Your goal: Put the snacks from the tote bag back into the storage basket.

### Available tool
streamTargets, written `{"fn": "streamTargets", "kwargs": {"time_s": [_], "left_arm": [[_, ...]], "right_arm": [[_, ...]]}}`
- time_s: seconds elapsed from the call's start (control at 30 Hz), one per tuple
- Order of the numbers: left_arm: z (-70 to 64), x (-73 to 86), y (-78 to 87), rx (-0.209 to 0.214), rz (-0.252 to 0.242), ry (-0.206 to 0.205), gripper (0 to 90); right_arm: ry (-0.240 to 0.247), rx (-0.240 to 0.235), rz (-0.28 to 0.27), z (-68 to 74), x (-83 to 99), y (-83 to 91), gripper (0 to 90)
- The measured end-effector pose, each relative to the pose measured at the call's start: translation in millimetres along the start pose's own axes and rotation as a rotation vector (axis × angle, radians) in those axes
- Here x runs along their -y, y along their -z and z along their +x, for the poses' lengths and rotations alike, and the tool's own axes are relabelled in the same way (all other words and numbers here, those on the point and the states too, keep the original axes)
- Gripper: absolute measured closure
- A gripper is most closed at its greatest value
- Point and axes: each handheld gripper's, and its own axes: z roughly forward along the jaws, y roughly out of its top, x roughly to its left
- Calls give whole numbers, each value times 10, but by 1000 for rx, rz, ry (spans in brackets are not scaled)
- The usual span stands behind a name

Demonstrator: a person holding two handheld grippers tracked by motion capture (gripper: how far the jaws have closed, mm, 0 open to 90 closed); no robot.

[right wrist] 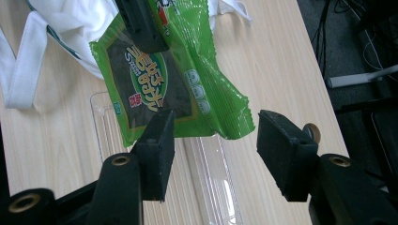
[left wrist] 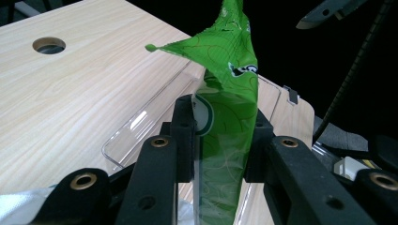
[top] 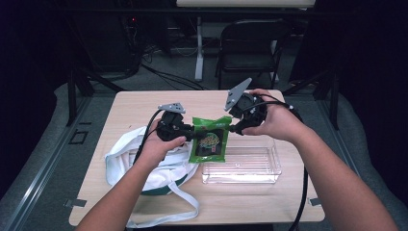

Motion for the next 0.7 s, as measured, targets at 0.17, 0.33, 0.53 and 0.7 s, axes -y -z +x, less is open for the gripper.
{"fn": "streamTargets", "kwargs": {"time_s": [0.17,0.33,0.53,0.7], "left_arm": [[-20,-4,-19,10,5,-14,722],[-46,-7,-47,19,7,-21,722],[-86,-10,-79,32,8,-37,722],[-111,-16,-89,42,6,-48,722]], "right_arm": [[13,-8,17,-20,-46,-4,460],[41,-39,33,-18,-98,-17,457],[71,-73,70,-14,-162,-53,447],[76,-100,77,-3,-188,-105,449]]}}
